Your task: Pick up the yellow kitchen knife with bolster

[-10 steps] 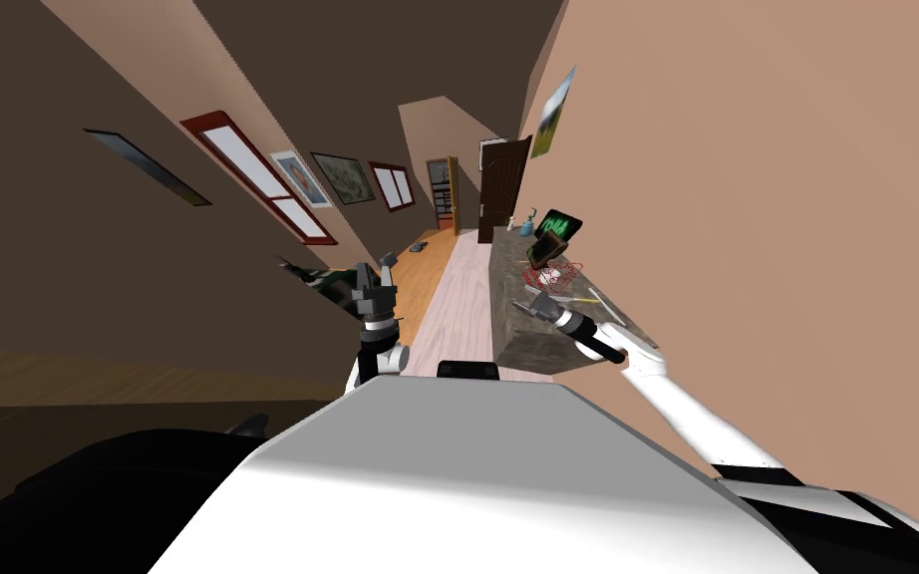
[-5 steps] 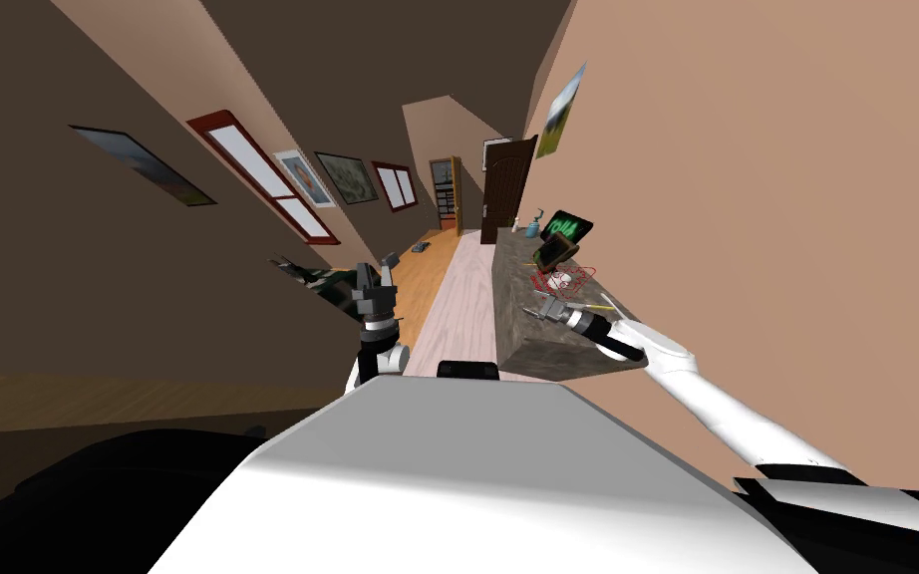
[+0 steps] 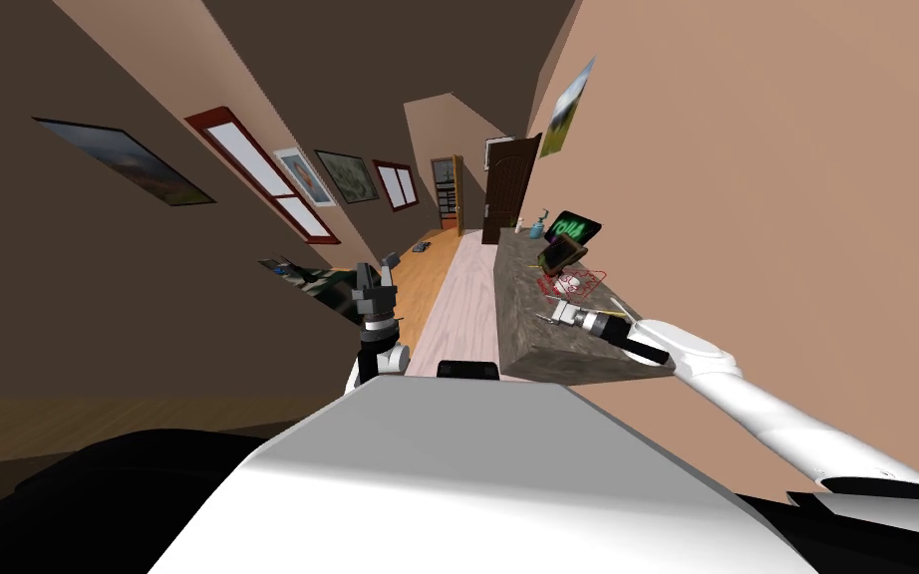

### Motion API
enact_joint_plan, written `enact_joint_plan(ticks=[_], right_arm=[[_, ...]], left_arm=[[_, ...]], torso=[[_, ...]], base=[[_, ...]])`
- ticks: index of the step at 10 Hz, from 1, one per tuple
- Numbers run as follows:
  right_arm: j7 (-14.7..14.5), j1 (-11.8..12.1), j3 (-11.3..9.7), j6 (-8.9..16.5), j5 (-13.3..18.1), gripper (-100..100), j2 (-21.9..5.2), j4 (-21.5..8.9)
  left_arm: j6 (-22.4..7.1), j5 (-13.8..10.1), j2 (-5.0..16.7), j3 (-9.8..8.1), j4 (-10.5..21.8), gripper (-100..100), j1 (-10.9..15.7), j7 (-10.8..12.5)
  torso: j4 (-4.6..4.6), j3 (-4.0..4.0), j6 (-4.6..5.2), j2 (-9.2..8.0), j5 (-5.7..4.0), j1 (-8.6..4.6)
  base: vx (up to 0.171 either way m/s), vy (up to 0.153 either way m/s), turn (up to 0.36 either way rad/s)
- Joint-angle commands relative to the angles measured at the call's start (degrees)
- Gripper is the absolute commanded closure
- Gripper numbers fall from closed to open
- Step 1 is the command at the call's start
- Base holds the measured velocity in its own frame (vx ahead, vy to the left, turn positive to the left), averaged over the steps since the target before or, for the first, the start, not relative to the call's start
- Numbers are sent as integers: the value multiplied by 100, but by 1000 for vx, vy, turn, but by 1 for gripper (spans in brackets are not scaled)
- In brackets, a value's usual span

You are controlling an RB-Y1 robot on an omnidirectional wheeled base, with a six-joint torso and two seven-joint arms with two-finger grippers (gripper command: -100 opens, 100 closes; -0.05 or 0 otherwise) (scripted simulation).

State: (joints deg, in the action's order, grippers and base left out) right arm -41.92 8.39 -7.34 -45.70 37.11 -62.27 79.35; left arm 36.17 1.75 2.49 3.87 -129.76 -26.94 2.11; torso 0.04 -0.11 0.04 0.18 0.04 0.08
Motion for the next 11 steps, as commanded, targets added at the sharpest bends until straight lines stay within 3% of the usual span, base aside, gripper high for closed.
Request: enact_joint_plan(ticks=[1, 3, 4, 11], right_arm=[[-125, -12, -22, -13, 76, -100, -95, -189], [-392, 33, -114, 105, 370, -100, -442, -628], [-392, 33, -114, 105, 370, -100, -512, -628], [-886, 301, -375, 517, 1062, -100, -1449, -1636]], left_arm=[[0, 0, 0, 0, 0, 0, 0, 0], [0, 0, 0, 0, 0, 0, 0, 0], [0, 0, 0, 0, 0, 0, 0, 0], [0, 0, 0, -1, 0, 0, -1, 0]], torso=[[0, 0, 0, 0, 0, 0], [0, 0, 0, -1, -2, -2], [2, -5, 1, 8, -2, -3], [3, -8, 0, 13, -5, -16]], base=[[62, 20, 2], [88, 30, 6], [79, 18, -7], [92, 2, -11]])
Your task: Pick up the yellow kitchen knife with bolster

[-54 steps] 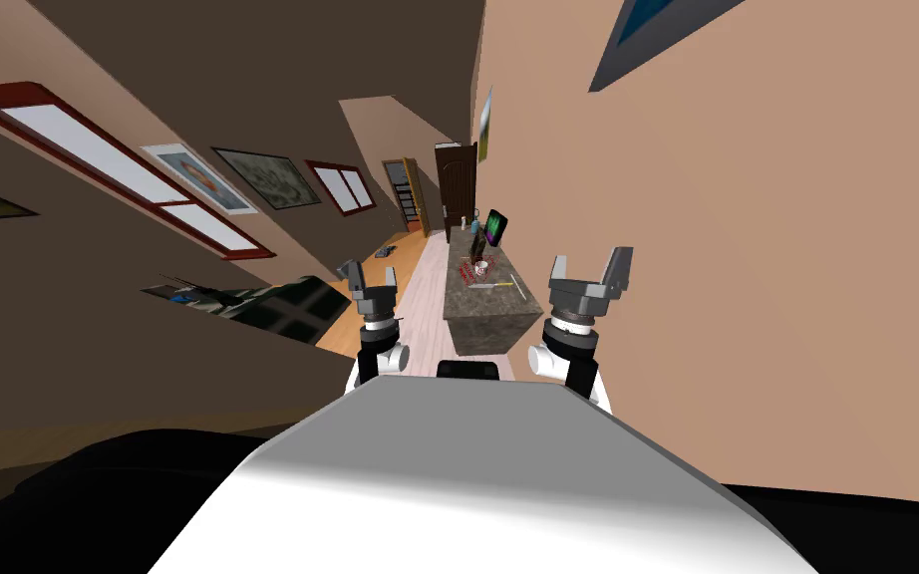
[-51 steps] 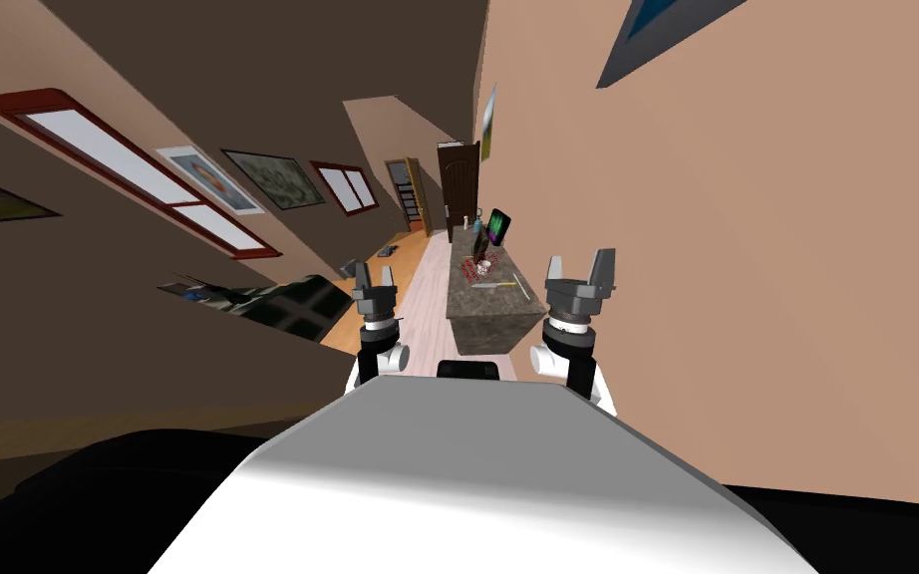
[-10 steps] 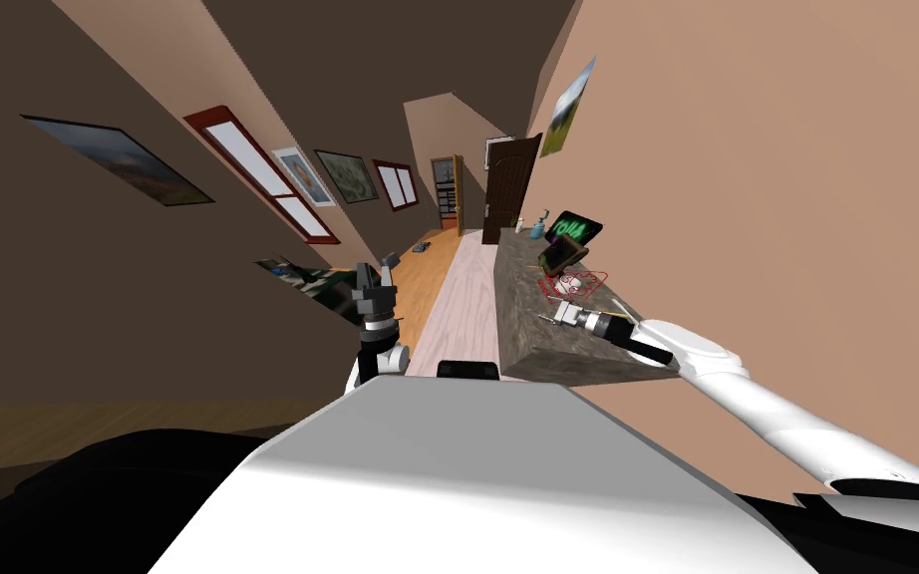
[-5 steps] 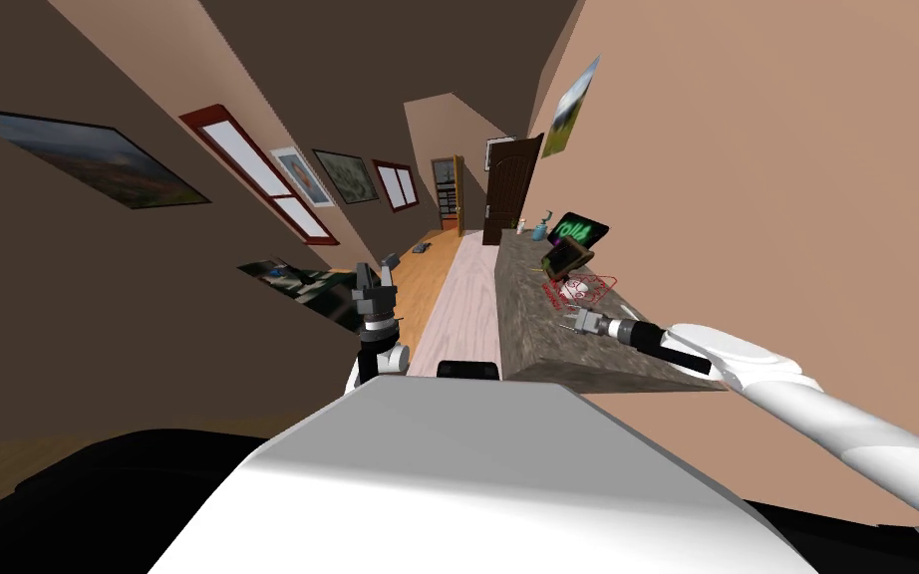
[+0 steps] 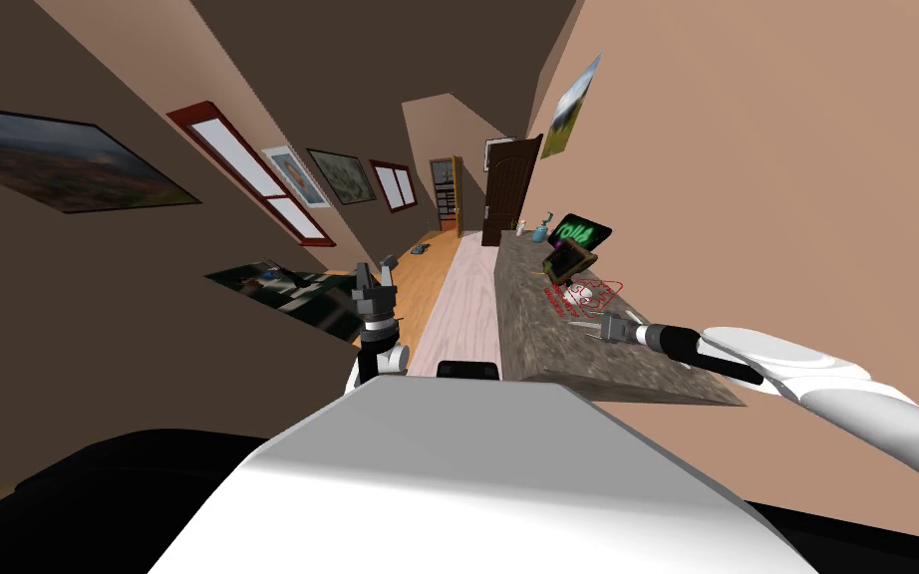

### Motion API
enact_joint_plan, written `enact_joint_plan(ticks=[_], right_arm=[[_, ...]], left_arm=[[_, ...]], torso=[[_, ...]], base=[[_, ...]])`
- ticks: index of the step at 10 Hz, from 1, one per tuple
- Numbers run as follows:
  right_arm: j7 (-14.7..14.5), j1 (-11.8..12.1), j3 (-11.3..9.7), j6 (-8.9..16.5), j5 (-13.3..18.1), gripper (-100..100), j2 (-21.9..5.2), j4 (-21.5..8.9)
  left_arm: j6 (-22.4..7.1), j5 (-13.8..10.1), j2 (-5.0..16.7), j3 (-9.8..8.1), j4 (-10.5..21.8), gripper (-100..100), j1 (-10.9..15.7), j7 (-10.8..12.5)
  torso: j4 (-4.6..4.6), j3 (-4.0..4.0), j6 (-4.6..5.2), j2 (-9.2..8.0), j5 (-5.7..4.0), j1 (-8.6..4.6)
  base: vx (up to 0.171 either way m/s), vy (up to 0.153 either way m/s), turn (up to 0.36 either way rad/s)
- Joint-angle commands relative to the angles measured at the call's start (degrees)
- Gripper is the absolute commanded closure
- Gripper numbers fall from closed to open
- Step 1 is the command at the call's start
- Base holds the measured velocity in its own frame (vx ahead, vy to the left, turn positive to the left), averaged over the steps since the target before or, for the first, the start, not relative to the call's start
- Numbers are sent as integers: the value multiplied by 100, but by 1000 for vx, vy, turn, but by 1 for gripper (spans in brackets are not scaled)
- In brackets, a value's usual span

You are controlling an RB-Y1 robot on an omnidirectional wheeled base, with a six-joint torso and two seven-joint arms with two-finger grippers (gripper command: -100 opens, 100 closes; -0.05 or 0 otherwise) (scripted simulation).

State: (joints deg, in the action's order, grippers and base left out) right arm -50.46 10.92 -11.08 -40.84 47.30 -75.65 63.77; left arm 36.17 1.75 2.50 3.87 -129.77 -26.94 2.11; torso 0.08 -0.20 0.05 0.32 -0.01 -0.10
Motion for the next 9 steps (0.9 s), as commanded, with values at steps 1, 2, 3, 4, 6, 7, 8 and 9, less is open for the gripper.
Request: enact_joint_plan(ticks=[1, 2, 3, 4, 6, 7, 8, 9], right_arm=[[-74, 97, -36, 95, 123, -100, -204, -194], [-107, 144, -67, 153, 192, -100, -278, -294], [-131, 187, -94, 205, 250, -100, -334, -377], [-167, 274, -146, 306, 354, -100, -414, -526], [-161, 163, -177, 282, 347, 0, -307, -499], [-305, 39, -323, 255, 193, -100, -262, -720], [-376, -22, -397, 243, 117, -100, -240, -831], [-448, -84, -471, 231, 40, -100, -218, -943]], left_arm=[[0, 0, 0, 0, 0, 0, 0, 0], [0, 0, 0, 0, 0, 0, 0, 0], [0, 0, 0, 0, 0, 0, 0, 0], [0, 0, 0, 0, 0, 0, 1, 0], [0, 0, 0, 0, 0, 0, 1, 0], [0, 0, 0, 0, 0, 0, 1, 0], [0, 0, 0, 0, 0, 0, 2, 0], [0, 0, 0, 1, 0, 0, 2, 0]], torso=[[0, 0, 0, 0, 0, 0], [-1, 3, -1, -6, -1, -4], [-3, 7, 0, -13, -2, -5], [-4, 11, 0, -19, -2, -4], [-4, 11, -3, -21, -2, -1], [-7, 19, -2, -34, -1, 4], [-9, 23, -4, -41, 0, 7], [-10, 26, -3, -45, 0, 10]], base=[[91, -25, -23], [70, -26, -22], [64, -25, -21], [98, -34, -41], [28, -10, -3], [-5, 5, 73], [-14, 10, 105], [-12, 10, 77]])
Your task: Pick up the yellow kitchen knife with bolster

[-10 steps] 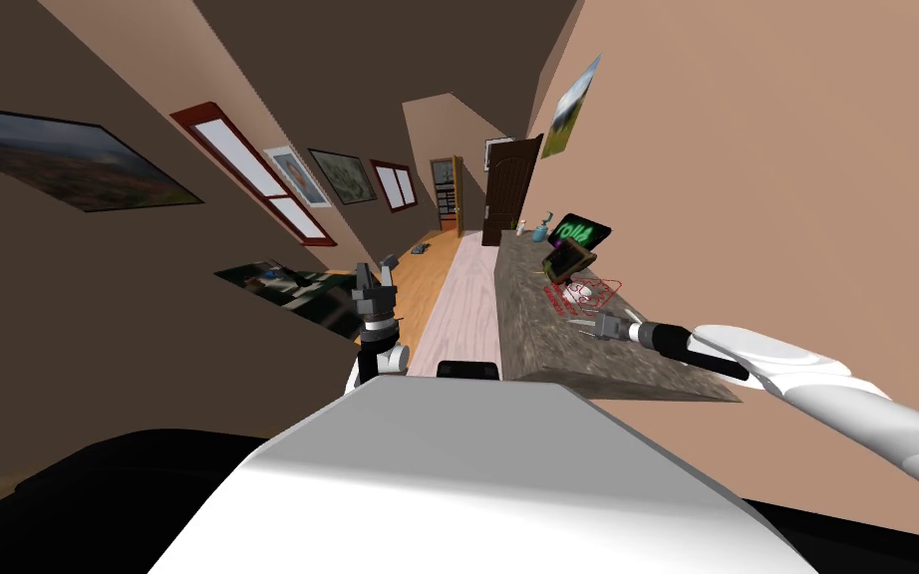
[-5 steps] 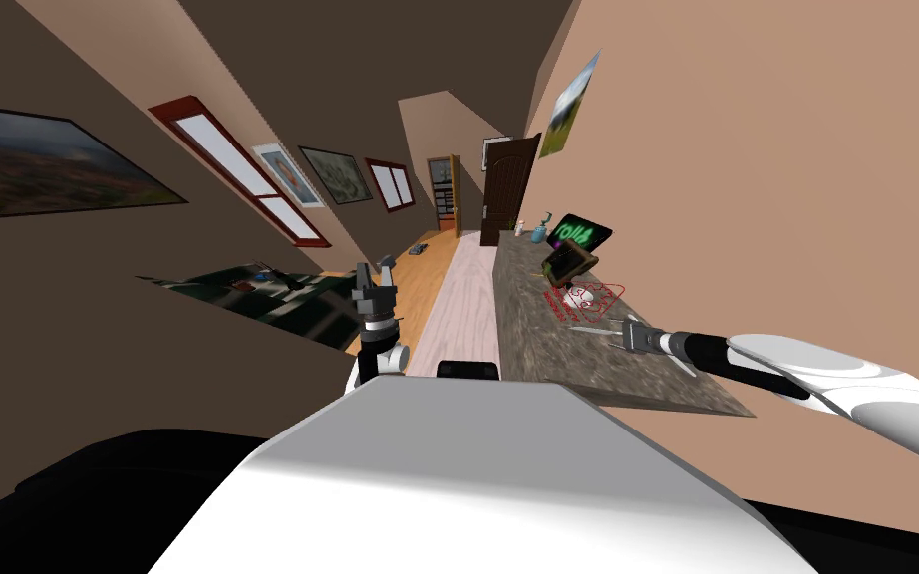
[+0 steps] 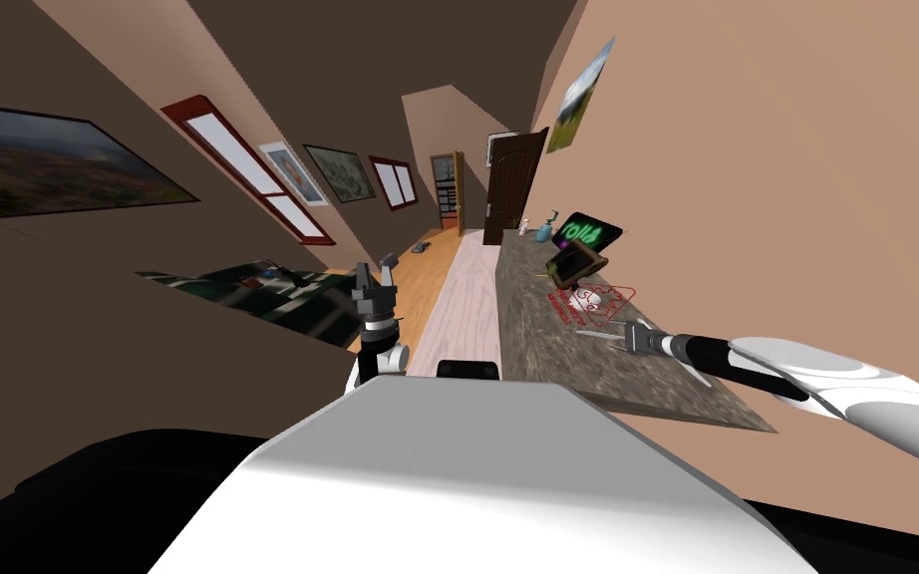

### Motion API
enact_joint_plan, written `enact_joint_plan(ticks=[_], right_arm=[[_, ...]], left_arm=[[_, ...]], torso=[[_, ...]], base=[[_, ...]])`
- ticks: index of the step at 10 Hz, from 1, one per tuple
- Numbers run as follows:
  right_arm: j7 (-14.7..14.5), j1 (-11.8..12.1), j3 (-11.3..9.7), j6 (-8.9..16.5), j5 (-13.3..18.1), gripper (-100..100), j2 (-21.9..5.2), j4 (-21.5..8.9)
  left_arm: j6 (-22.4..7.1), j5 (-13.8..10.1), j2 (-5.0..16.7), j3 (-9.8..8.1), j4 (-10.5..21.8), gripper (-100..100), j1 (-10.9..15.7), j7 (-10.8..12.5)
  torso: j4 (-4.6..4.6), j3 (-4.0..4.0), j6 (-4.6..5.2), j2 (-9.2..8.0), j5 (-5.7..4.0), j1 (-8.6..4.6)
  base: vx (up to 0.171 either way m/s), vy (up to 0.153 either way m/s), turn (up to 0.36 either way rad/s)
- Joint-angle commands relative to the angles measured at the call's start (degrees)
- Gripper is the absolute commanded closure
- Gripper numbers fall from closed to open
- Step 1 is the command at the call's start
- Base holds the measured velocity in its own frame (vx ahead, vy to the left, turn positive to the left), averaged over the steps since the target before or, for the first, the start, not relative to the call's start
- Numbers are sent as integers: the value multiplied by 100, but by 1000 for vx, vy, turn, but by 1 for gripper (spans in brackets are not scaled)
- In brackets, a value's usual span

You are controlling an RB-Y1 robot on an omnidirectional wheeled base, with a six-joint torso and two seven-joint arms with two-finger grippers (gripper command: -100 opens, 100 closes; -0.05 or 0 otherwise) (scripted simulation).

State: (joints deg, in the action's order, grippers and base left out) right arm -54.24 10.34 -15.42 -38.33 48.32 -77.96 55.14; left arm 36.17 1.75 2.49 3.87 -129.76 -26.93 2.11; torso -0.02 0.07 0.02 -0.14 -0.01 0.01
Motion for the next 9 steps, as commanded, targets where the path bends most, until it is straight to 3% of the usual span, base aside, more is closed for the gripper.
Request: enact_joint_plan(ticks=[1, 5, 6, 7, 9], right_arm=[[-142, -86, -110, -32, -138, -100, 35, -192], [-501, -393, -479, -92, -519, -100, 145, -750], [-413, -336, -399, -90, -433, -100, 121, -640], [-435, -344, -413, -91, -448, 100, 123, -656], [-433, -338, -417, -95, -445, 100, 125, -655]], left_arm=[[0, 0, 0, 0, 0, 0, 0, 0], [0, 0, 0, 0, 0, 0, 0, 0], [0, 0, 0, 0, 0, 0, 0, 0], [0, 0, 0, 0, 0, 0, 0, 0], [0, 0, 0, 0, 0, 0, 0, 0]], torso=[[0, 0, 0, 0, 0, 0], [0, 1, 1, -1, 0, 0], [0, 1, 0, -1, 1, 1], [0, 1, 3, 0, 1, -1], [-2, 0, -2, 3, 3, -2]], base=[[-13, 8, 61], [-13, 9, 76], [-6, 5, 20], [0, 0, 0], [-1, 0, 0]])
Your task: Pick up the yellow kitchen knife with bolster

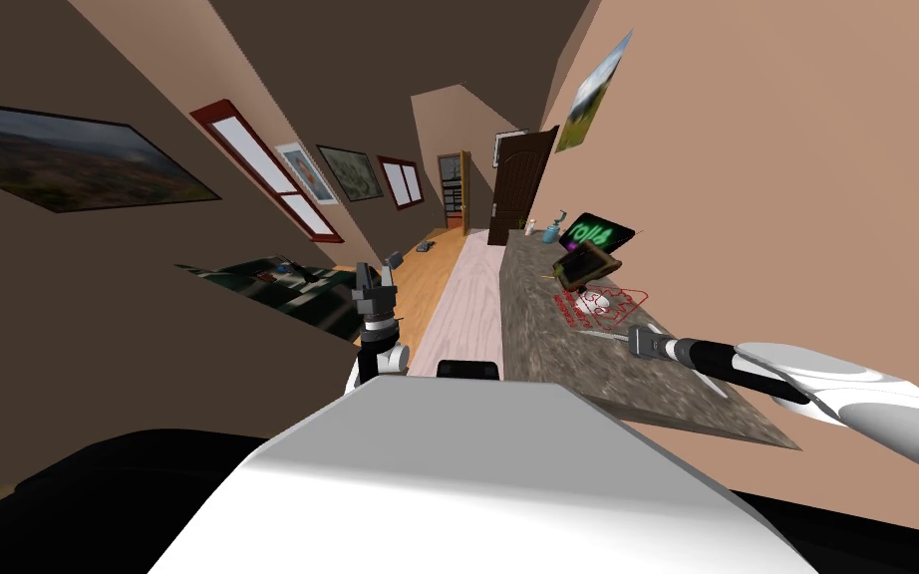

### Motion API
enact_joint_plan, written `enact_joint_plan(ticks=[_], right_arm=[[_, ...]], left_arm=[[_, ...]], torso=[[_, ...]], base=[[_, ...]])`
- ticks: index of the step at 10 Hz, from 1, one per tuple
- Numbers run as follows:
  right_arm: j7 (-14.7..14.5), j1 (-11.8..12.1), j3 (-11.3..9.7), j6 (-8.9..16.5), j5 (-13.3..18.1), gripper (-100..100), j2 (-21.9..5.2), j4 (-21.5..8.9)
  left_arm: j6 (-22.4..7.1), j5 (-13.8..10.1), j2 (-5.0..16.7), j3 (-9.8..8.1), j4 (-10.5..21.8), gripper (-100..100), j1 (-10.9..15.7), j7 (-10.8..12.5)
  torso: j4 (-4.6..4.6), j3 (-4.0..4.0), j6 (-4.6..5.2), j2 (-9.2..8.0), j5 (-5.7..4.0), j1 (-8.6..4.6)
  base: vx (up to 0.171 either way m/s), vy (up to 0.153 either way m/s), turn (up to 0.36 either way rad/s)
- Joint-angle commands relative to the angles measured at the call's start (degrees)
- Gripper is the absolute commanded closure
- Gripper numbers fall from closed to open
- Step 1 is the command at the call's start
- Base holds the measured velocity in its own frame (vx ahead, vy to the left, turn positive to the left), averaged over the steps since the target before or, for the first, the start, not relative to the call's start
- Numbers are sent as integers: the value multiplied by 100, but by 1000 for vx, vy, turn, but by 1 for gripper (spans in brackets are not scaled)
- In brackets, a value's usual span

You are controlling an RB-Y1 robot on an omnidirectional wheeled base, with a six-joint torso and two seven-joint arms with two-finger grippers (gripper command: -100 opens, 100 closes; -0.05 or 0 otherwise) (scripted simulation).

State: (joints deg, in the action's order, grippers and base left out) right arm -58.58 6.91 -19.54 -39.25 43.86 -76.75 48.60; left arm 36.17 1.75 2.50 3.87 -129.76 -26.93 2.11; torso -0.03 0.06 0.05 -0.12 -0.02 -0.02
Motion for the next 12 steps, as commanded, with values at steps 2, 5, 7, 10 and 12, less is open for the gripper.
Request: enact_joint_plan(ticks=[2, 5, 7, 10, 12], right_arm=[[0, 1, -1, -1, 1, 100, 1, 0], [220, 195, 228, 49, 232, 100, -64, 351], [364, 318, 375, 73, 384, 100, -108, 574], [579, 502, 597, 109, 613, 100, -175, 909], [603, 541, 626, 124, 637, 100, -187, 968]], left_arm=[[0, 0, 0, 0, 0, 0, 0, 0], [0, 0, 0, 0, 0, 0, -1, 0], [0, 0, 0, 0, 0, 0, 0, 0], [0, 0, 0, 0, 0, 0, 0, 0], [0, 0, 0, 0, 0, 0, 0, 0]], torso=[[-1, 1, 0, -1, 0, -1], [-2, 2, 7, -3, 1, -3], [-3, 3, 3, -3, 0, -5], [-4, 3, 2, -3, 1, -2], [-4, 4, 3, -4, 1, -2]], base=[[0, 0, 0], [9, -6, -79], [13, -11, -67], [11, -7, -60], [7, -5, -46]])
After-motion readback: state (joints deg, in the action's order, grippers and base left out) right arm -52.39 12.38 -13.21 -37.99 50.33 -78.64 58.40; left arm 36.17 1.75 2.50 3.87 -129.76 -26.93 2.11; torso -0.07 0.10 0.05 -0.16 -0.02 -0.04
